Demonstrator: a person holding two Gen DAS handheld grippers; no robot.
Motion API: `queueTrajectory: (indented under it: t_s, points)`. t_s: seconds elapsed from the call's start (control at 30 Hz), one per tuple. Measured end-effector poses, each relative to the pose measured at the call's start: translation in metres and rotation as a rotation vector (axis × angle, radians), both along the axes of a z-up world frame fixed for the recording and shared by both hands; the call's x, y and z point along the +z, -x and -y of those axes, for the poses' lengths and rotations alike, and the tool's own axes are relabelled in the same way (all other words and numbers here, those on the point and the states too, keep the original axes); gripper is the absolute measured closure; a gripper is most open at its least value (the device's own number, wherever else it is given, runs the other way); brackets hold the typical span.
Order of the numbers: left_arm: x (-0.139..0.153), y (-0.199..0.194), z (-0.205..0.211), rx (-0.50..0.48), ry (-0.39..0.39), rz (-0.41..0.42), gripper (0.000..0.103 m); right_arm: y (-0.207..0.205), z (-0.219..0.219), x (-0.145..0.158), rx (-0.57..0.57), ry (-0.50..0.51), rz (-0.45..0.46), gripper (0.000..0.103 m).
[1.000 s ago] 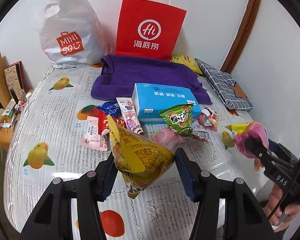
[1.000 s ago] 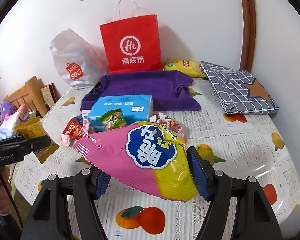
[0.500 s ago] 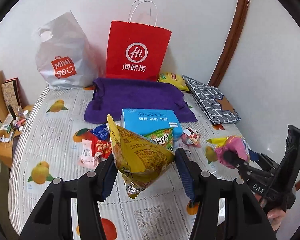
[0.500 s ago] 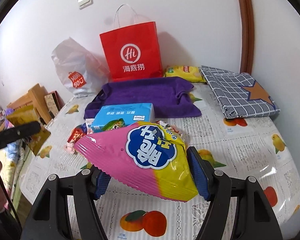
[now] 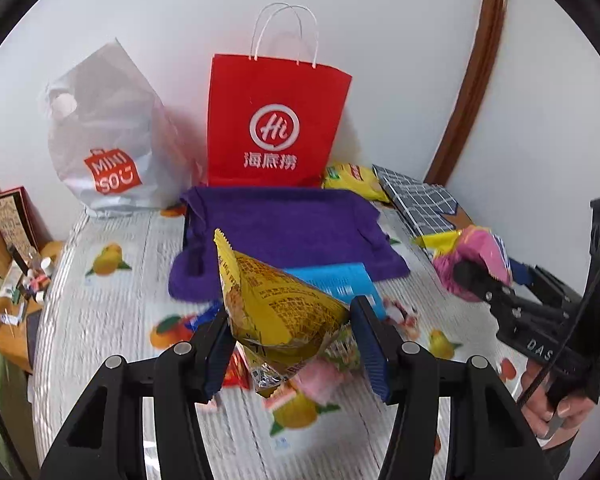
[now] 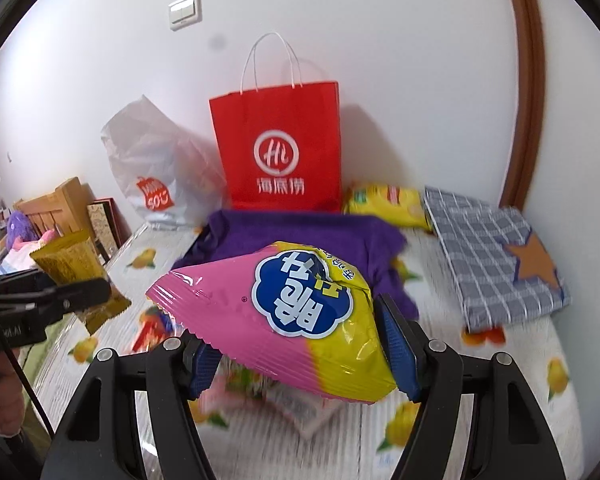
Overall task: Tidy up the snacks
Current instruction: 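Carry the chip bag and yellow packet onto the purple towel with both tools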
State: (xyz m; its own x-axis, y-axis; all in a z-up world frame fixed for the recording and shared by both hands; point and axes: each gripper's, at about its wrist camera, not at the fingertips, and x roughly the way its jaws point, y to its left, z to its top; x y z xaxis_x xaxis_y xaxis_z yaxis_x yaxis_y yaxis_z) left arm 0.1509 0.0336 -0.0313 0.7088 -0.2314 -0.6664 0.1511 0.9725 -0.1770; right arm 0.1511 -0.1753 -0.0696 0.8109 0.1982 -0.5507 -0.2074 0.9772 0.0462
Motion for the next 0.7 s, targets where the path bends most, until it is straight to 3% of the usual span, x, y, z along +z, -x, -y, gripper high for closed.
queueTrajectory:
  t_s: [0.47,0.7]
  points:
    - [0.027,-0.096,-0.01,0.064,-0.042,0.018,0.049,-0.125,-0.023,0.035,0.002,-0.004,0.006,0.033]
    - [0.019,-0.148,-0.012,0.087,-0.06,0.001,0.049,-0.175,-0.028,0.031,-0.005,-0.025,0.004,0.033]
